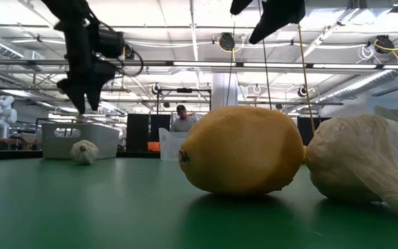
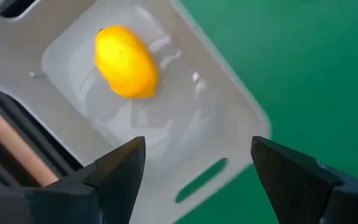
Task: Sort produce into baskets
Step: Put the yellow lemon into the gray bin
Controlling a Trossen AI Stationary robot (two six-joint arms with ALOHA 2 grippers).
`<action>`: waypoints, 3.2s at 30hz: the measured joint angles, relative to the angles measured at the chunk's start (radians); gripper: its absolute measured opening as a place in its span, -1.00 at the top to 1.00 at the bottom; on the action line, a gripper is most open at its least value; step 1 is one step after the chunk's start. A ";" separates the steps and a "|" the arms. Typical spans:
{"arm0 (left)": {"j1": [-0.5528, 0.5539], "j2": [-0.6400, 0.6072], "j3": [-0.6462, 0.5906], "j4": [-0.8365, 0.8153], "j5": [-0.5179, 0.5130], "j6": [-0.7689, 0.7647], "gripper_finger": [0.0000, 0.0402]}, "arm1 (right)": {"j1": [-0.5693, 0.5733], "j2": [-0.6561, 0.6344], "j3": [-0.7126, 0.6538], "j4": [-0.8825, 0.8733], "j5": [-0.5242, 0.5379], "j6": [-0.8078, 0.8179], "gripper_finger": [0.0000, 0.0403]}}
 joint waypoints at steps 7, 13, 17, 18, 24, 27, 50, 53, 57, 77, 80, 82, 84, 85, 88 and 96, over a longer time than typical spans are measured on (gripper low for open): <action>-0.106 -0.150 0.032 0.009 0.105 -0.123 -0.46 | -0.017 0.000 0.000 -0.005 0.000 -0.026 -0.93; -0.318 -0.242 0.037 -0.016 0.190 -0.201 -0.45 | -0.021 0.000 0.000 -0.013 -0.004 -0.030 -0.93; -0.531 -0.277 0.037 -0.087 0.283 -0.262 -0.45 | -0.021 0.000 0.000 -0.013 -0.005 -0.042 -0.93; -0.596 -0.279 0.037 -0.099 0.284 -0.296 -0.45 | -0.021 0.000 0.000 -0.013 -0.005 -0.047 -0.93; -0.977 -0.269 0.013 -0.082 0.258 -0.525 -0.45 | -0.033 0.000 0.000 -0.011 -0.005 -0.086 -0.93; -1.130 -0.254 0.000 -0.082 0.215 -0.705 -0.45 | -0.039 0.000 0.000 -0.011 -0.013 -0.107 -0.93; -1.573 0.145 -0.005 0.178 0.285 -1.715 -0.45 | -0.047 0.000 0.000 -0.009 -0.133 -0.420 -0.93; -1.603 0.206 -0.005 0.225 0.307 -1.797 -0.45 | -0.047 0.000 0.000 -0.010 -0.181 -0.478 -0.93; -1.636 0.270 -0.005 0.302 0.307 -1.852 -0.45 | -0.047 0.000 0.000 -0.010 -0.200 -0.509 -0.93; -1.732 0.345 -0.009 0.200 0.183 -1.823 -0.45 | -0.088 0.000 0.000 0.006 -0.267 -0.424 -0.93; -1.745 0.345 -0.027 0.227 0.183 -1.824 -0.45 | -0.094 0.000 0.000 0.007 -0.266 -0.411 -0.93; -1.755 0.345 -0.045 0.276 0.183 -1.825 -0.45 | -0.097 0.000 0.000 0.008 -0.266 -0.407 -0.93; -1.768 0.345 -0.064 0.316 0.184 -1.826 -0.45 | -0.099 0.000 0.000 0.014 -0.266 -0.407 -0.93; -1.772 0.345 -0.073 0.333 0.184 -1.826 -0.45 | -0.099 0.000 0.000 0.020 -0.266 -0.407 -0.93; -1.776 0.345 -0.083 0.334 0.185 -1.827 -0.45 | -0.100 0.000 0.000 0.041 -0.263 -0.407 -0.93; -1.776 0.345 -0.084 0.327 0.184 -1.793 -0.45 | -0.100 0.000 0.000 0.079 -0.262 -0.392 -0.93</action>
